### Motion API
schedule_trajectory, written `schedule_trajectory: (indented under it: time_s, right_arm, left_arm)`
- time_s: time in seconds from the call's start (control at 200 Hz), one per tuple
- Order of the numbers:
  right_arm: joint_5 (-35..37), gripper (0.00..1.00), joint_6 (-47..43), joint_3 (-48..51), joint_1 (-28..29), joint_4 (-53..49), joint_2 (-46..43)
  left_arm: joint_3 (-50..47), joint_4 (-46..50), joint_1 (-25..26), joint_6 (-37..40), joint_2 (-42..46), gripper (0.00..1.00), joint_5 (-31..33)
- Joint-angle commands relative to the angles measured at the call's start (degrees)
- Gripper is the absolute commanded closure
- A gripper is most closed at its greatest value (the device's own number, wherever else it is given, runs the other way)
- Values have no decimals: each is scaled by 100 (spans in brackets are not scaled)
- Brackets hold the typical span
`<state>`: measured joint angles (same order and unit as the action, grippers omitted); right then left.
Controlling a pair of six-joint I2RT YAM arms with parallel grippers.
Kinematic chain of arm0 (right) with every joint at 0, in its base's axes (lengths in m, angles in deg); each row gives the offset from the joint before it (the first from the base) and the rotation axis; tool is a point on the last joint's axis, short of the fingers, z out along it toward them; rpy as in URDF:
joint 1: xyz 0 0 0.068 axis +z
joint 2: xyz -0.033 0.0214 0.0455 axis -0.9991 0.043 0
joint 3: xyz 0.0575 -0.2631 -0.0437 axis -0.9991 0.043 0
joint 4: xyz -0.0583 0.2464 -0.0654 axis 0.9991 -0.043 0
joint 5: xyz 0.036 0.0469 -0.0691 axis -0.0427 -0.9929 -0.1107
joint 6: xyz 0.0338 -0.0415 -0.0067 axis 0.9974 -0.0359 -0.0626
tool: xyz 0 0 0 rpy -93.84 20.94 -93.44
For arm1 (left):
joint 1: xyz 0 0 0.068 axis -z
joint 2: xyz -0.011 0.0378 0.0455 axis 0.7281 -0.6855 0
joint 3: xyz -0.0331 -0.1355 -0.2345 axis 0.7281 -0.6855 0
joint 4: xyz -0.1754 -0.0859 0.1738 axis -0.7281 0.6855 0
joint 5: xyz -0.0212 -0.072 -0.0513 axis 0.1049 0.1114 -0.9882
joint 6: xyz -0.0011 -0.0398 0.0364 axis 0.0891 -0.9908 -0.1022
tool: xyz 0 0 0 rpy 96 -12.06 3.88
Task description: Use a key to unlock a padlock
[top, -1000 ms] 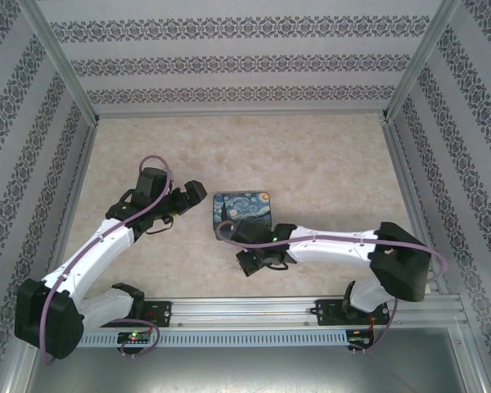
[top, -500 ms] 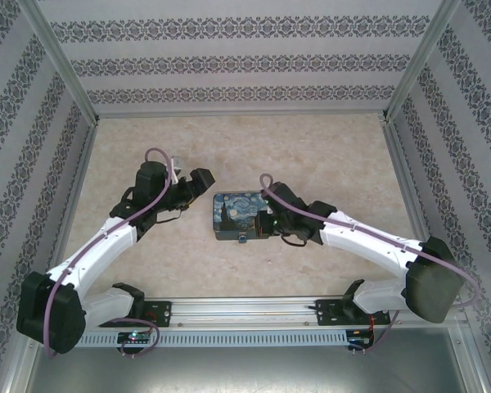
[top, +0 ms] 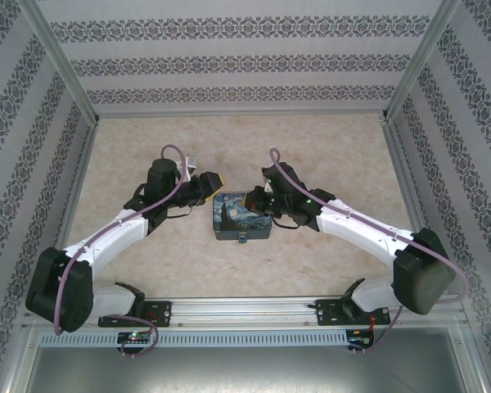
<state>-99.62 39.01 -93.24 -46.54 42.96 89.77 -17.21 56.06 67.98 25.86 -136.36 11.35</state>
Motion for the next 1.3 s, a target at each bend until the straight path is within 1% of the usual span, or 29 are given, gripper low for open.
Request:
schedule_trajectory:
  time_s: [0.0,0.045,0.095,0.175,0.255,0.43,0.5,0.719,0.769,0.999,1.104,1.294]
  right_arm:
    - [-251,100,289,-168,-23,426,168]
    - [-269,100,331,-168,-23,482,199]
    - [-305,100,362,-168,-22,537,241]
    - [-333,100,397,-176,-28,601,276]
    - [-377,100,437,-167,-25,667,306]
    - [-442,100,462,-169,-30,740,334]
    - [-448,100,472,-168,-28,742,351]
    - [-512,100,482,-174,-25,790,389]
    - [-530,100,480,-170,-23,802,392]
    - [-549,100,473,-152,-23,807,383]
    - [-546,100,464,-121,-31,812,355]
    - [-512,100,455,-12,-42,806,301]
  left_arm:
    - [217,-463,116,80,-121,55,-211]
    - [234,-463,143,95,-143,56,-216]
    - [247,-463,162,111,-180,60,-228]
    - [254,-480,214,128,-245,62,-229]
    - [261,-524,270,127,-330,66,-238]
    - [297,-577,367,143,-464,67,-238]
    - [327,-595,381,137,-486,71,-238]
    - [375,-578,423,164,-589,73,-220]
    - [384,-577,428,172,-603,75,-220]
    - [385,-569,468,207,-708,73,-174]
    - [376,-493,476,242,-723,69,-95]
    - [310,-417,483,276,-696,66,19]
